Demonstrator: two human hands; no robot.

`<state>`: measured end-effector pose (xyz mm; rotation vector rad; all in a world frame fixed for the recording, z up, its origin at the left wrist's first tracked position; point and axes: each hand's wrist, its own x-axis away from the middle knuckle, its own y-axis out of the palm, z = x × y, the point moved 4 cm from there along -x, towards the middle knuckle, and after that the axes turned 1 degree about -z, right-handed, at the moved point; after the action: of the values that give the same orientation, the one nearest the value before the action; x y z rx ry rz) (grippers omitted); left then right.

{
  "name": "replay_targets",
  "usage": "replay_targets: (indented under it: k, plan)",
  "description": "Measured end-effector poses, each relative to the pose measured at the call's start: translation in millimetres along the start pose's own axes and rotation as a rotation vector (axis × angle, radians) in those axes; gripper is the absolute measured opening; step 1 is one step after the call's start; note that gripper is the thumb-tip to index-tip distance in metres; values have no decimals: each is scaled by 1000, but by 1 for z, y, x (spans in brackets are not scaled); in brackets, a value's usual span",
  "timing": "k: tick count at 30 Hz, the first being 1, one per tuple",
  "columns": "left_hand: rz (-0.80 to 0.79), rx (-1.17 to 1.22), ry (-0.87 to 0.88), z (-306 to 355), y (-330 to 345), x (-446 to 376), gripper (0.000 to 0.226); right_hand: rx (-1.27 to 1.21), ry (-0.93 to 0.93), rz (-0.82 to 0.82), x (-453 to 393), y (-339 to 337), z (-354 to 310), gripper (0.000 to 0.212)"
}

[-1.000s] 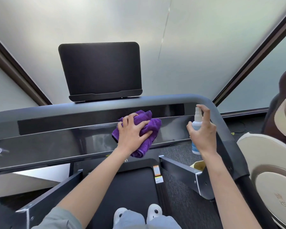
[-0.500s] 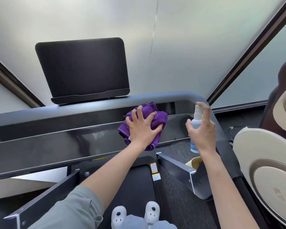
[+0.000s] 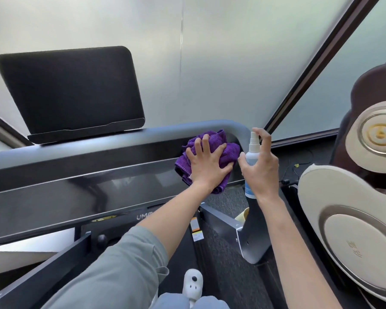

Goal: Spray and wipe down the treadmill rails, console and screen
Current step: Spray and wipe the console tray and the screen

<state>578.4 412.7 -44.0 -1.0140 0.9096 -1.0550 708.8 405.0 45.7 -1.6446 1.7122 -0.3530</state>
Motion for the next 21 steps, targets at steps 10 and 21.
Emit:
replay_targets:
  k: [10, 21]
  plan:
    - [9, 41, 54, -57, -28, 45, 59, 3, -21, -1, 18, 6, -16, 53]
    - [139, 13, -140, -184, -71, 97, 57, 7, -22, -17, 32, 38, -41, 53]
